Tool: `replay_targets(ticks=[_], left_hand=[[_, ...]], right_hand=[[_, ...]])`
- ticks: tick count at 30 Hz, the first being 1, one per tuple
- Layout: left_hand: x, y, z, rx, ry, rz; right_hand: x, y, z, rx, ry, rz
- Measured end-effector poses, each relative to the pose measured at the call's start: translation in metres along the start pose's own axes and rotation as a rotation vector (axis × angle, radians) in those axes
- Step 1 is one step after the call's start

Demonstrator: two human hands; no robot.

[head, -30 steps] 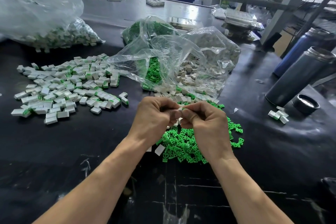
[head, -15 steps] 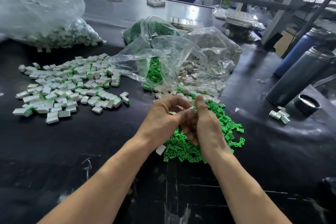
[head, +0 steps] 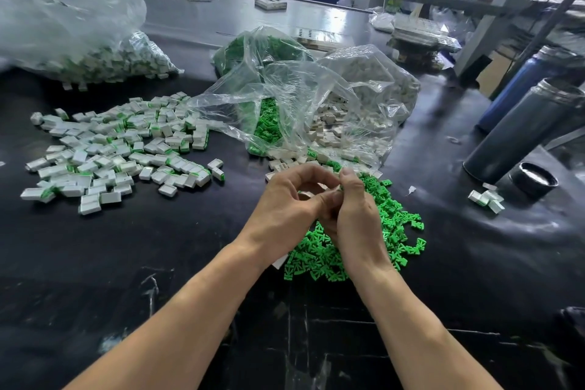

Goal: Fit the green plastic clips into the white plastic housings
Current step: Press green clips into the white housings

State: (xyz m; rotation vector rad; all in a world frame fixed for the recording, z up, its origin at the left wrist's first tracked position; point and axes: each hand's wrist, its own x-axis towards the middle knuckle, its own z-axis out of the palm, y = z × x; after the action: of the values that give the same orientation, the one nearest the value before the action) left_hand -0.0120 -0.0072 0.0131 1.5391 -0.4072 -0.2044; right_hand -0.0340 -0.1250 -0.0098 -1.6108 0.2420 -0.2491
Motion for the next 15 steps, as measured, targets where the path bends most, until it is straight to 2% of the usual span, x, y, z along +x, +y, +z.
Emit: replay_targets(ticks=[7, 15], left_hand=[[0.002, -0.005, 0.002, -0.016, 0.010, -0.030], [0.006, -0.007, 0.000, -0.031, 0.072, -0.045]], right_hand=[[0.004, 0.000, 0.003, -0.174, 0.081, -0.008], [0.006, -0.006, 0.010, -0.374, 0.156, -0.115]])
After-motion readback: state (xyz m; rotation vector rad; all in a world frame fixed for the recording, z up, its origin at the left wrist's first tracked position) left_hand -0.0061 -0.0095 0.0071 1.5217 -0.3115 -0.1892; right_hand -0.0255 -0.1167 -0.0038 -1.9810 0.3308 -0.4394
